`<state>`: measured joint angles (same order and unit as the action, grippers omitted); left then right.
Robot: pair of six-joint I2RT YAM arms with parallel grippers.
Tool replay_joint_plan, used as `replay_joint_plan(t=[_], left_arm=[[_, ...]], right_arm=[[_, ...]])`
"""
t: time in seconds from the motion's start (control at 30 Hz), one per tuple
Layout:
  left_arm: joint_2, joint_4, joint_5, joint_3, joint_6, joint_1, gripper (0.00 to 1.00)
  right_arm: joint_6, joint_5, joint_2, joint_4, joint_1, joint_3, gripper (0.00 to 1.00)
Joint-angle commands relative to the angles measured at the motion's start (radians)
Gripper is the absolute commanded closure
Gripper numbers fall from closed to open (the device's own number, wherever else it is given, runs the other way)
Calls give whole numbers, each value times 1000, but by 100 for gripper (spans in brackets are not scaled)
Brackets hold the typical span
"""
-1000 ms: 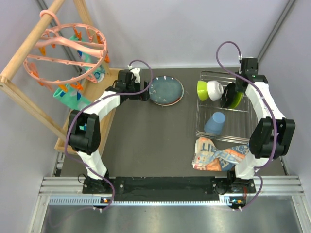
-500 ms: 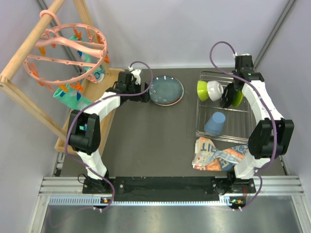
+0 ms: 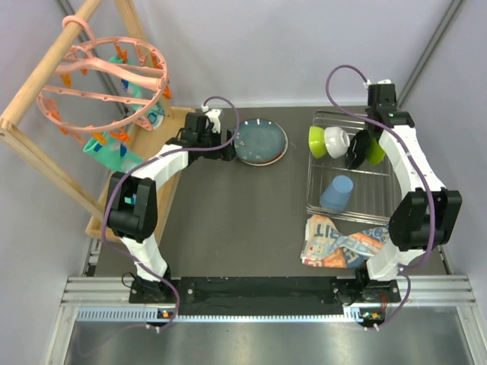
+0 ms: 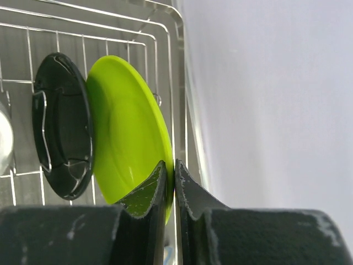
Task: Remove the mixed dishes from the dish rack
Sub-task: Pick up the plate from the dish rack.
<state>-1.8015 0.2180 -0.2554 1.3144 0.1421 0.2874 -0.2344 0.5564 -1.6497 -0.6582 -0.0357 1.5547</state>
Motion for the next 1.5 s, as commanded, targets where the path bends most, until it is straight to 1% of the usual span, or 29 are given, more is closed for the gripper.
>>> replay_joint_plan(t=[0.0, 0.5, 0.9, 1.0, 1.1, 1.13, 1.2, 1.23, 1.27, 1.3, 1.37, 1.4, 1.43, 1.47], left_arm=[[44, -52, -24, -3, 14, -7, 2], [42, -52, -35, 5, 22, -5, 2], [33, -52, -42, 14, 24, -5, 2], [34, -51, -47, 16, 22, -5, 2], [45, -58, -85, 23, 8, -5, 2], [50, -62, -102, 20, 5, -5, 2], [71, -89, -169, 10, -10, -5, 3], [79, -101, -195, 6, -15, -5, 3], [88, -108, -223, 5, -19, -5, 3], [102, -118, -284, 8, -28, -7, 3], [125, -138, -356, 14, -38, -5, 4], [128, -147, -437, 25, -38, -4, 4], [134, -160, -473, 34, -36, -4, 4], [139, -163, -516, 45, -30, -2, 5]], right_arm=[[-48, 62, 71, 26, -20, 71, 100], [-88, 80, 122, 0, -24, 82, 100], [-135, 114, 154, -1, -26, 119, 100], [-131, 102, 163, -21, -24, 143, 100], [-94, 22, 179, -83, -24, 191, 100], [-82, -46, 185, -96, -24, 208, 100], [-53, -117, 203, -115, -26, 212, 100], [-43, -188, 220, -121, -26, 215, 100], [-25, -222, 229, -130, -27, 219, 100], [-16, -252, 235, -142, -27, 222, 100], [-3, -370, 255, -156, -26, 231, 100], [3, -407, 263, -158, -27, 229, 100], [6, -488, 280, -164, -29, 228, 100], [4, -530, 284, -167, -32, 226, 100]])
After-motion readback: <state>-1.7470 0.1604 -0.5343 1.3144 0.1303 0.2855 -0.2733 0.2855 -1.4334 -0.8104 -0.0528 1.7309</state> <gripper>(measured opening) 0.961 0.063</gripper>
